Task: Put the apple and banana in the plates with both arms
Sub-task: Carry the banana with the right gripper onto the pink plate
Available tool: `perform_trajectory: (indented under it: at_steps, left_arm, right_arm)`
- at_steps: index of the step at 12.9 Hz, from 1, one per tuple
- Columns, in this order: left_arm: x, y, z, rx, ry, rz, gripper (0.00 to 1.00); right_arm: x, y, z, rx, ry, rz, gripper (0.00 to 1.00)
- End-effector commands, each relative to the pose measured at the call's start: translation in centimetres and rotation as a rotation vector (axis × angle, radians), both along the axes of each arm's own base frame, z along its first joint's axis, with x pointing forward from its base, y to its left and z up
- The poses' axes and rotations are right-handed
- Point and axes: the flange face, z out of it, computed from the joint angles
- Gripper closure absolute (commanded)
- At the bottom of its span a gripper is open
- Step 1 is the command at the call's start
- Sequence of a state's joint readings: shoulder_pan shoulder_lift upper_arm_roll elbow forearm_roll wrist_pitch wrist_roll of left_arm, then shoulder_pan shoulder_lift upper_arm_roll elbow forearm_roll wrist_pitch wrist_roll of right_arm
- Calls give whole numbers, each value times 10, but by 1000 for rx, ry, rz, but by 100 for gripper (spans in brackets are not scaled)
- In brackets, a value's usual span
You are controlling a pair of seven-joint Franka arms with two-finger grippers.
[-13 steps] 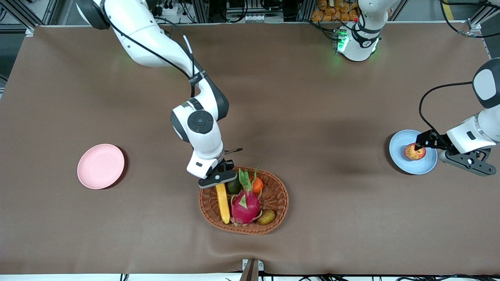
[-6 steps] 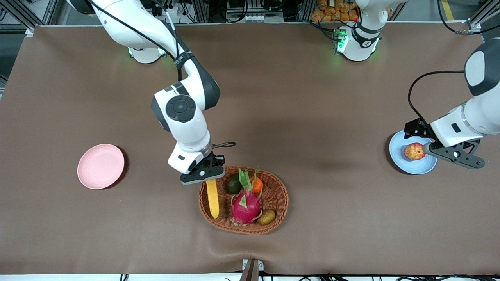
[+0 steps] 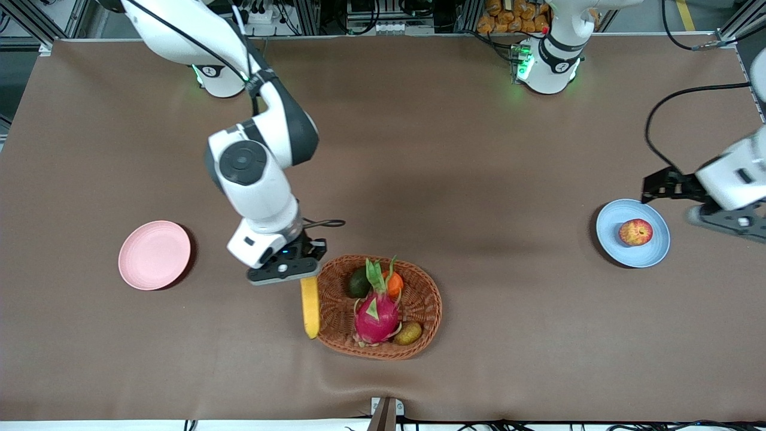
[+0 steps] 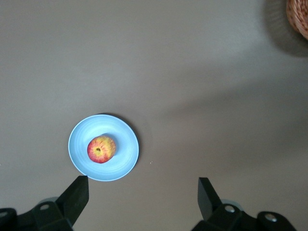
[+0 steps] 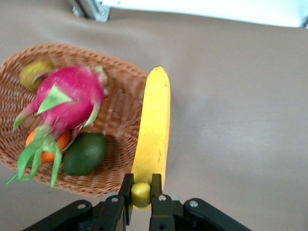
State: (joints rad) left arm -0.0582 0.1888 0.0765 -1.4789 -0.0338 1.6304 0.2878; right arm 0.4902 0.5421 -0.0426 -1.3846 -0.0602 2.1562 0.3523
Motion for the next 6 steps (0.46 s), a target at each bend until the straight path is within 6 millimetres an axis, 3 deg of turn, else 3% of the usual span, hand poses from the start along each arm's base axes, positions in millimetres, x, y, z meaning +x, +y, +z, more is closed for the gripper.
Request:
perform_trajectory:
  at_steps: [1, 4, 6]
  left_arm:
    - [-24, 13, 25, -15, 35, 114, 0]
    - [-58, 36, 51, -20, 38, 229, 0]
    - [-84, 37, 69, -25, 20, 263, 0]
  right_arm:
    - [9, -75, 41, 1, 30, -98, 100]
    - [18, -166, 58, -39, 105, -133, 100]
    - [17, -211, 50, -67, 159, -99, 100]
